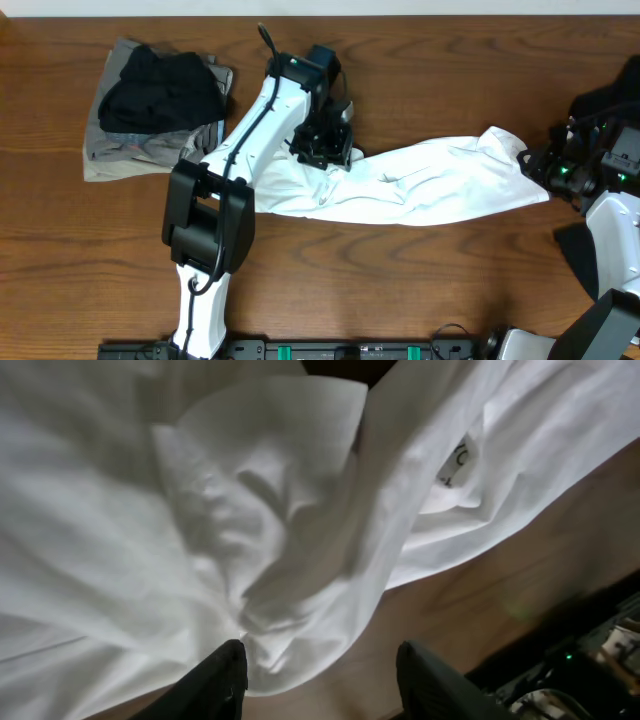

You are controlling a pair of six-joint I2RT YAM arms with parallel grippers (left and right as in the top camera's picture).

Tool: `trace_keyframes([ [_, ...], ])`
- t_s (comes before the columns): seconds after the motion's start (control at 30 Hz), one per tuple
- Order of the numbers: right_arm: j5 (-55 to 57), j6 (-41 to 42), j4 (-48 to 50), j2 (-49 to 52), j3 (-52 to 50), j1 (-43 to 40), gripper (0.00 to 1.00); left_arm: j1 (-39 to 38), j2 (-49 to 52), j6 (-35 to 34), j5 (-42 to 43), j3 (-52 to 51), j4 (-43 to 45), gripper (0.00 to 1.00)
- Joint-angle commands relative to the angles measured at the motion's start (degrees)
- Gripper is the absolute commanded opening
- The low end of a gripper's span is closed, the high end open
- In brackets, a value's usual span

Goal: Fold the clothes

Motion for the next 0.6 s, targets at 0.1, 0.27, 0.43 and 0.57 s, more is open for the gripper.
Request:
trace_keyframes([
  [0.1, -0.09, -0.48, -0.33, -0.11, 0.31, 0.33, 0.32, 0.55, 1.22, -7.78, -0.92, -5.49, 6.97, 0.52],
  [0.27, -0.46, -0.5, -0.37, -0.11, 0.31, 0.33, 0.32, 1.97, 1.2, -13.25, -1.46, -5.9, 10.47, 0.51],
  [0.43, -0.46, -0.5, -0.59, -0.11, 0.31, 0.33, 0.32, 3.08, 1.2, -16.48, -1.49, -5.9, 10.43, 0.51],
  [0.57, -0.48, -0.48, -0.59, -0.11, 0.31, 0.33, 0.32, 3.67, 1.2, -16.83, -1.9, -5.9, 11.26, 0.51],
])
